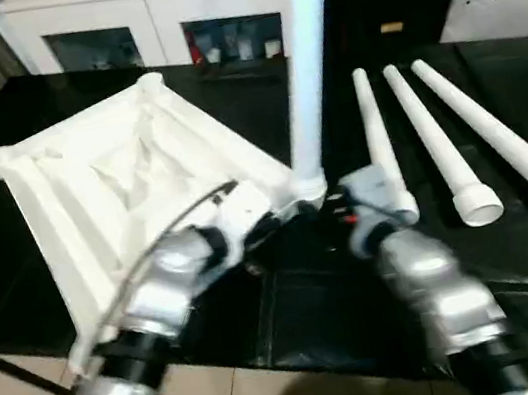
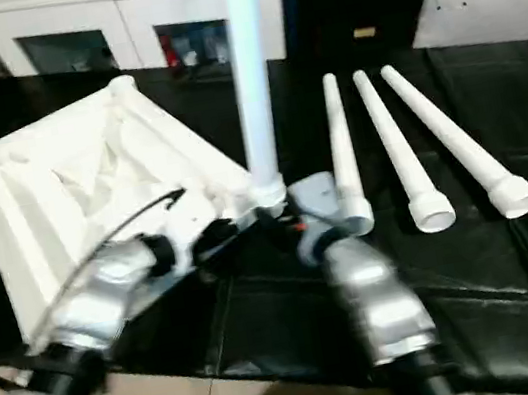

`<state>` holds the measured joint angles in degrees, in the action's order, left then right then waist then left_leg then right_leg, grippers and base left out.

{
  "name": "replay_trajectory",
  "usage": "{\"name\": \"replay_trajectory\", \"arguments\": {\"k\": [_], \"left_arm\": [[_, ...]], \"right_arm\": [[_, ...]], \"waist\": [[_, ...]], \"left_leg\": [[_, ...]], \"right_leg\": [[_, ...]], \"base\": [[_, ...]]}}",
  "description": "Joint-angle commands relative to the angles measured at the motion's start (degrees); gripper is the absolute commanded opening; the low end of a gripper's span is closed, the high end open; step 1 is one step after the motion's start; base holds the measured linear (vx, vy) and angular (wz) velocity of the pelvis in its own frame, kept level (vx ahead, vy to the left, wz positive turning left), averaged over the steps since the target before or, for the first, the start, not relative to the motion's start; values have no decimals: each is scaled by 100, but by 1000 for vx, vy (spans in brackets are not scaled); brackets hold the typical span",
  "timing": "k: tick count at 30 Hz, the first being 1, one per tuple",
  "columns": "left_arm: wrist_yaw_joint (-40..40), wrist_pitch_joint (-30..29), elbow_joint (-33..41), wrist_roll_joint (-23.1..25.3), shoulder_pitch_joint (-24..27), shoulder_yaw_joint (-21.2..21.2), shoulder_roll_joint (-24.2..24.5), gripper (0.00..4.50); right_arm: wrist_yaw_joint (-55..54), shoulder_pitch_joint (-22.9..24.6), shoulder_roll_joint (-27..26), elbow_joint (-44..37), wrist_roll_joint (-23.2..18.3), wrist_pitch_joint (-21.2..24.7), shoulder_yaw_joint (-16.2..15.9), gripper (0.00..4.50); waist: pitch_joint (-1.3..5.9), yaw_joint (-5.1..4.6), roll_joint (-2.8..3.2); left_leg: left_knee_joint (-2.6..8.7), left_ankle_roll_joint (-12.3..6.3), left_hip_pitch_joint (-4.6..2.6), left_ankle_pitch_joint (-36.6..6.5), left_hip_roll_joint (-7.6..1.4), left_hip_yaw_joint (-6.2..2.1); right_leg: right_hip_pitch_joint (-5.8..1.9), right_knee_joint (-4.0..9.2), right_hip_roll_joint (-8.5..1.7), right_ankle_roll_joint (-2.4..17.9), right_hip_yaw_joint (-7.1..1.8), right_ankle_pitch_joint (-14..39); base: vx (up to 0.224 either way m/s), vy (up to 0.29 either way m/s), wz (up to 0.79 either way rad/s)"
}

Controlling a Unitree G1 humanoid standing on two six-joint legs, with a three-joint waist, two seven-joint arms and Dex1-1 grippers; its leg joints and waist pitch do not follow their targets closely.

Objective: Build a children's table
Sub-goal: Rotate leg to tighten

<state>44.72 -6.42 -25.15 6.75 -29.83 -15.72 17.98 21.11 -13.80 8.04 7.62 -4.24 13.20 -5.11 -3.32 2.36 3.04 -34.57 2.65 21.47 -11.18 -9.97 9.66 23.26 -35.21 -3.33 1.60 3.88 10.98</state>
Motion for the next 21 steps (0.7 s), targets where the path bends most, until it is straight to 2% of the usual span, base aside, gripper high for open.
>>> {"name": "replay_trajectory", "arguments": {"k": [1,3,5,6,8,10,14,15,21], "left_arm": [[342,411,70,-14,-190,10,242,0],[657,508,-29,-22,-191,-37,455,0],[1173,766,-136,-62,-200,-158,696,0],[1173,766,-136,-62,-200,-158,696,0],[1925,1136,-284,-232,-224,-272,950,0],[2426,1310,-403,-394,-287,-339,1060,0],[2780,1430,-421,-480,-334,-415,1123,0],[2910,1547,-460,-478,-389,-453,1134,0],[3347,1738,-554,-563,-516,-570,1057,0]], "right_arm": [[451,48,187,-299,-127,44,-57,445],[858,99,437,-482,-258,129,-150,445],[1372,113,738,-545,-361,88,-285,445],[1372,113,738,-545,-361,88,-285,445],[2050,49,1041,-515,-500,64,-438,445],[2525,-59,1225,-473,-594,109,-562,445],[2831,-149,1349,-436,-651,205,-645,445],[3019,-238,1458,-372,-629,234,-720,445],[3538,-472,1713,-121,-618,325,-919,445]], "waist": [[449,35,7],[441,34,12],[425,49,3],[424,45,4],[423,78,1],[432,122,-15],[433,207,3],[433,251,-23],[432,293,-42]], "left_leg": [[335,-419,-36,-538,-268,-111],[338,-424,-45,-584,-277,-110],[350,-383,-60,-723,-278,-110],[349,-373,-62,-749,-279,-101],[354,-354,-75,-829,-285,-108],[349,-344,-89,-779,-298,-93],[350,-327,-100,-726,-328,-87],[350,-314,-92,-708,-326,-87],[342,-278,-72,-668,-320,-84]], "right_leg": [[-421,345,-470,1200,-316,75],[-405,344,-477,1235,-312,108],[-407,381,-485,1239,-311,438],[-397,384,-480,1243,-314,469],[-397,400,-495,1237,-316,633],[-381,381,-488,1286,-321,534],[-364,354,-505,1330,-322,512],[-366,348,-512,1329,-320,543],[-376,347,-518,1273,-320,622]], "base": [[0,0,0],[0,0,0],[0,0,0],[0,0,0],[0,0,0],[0,0,0],[0,0,0],[0,0,0],[0,0,0]]}}
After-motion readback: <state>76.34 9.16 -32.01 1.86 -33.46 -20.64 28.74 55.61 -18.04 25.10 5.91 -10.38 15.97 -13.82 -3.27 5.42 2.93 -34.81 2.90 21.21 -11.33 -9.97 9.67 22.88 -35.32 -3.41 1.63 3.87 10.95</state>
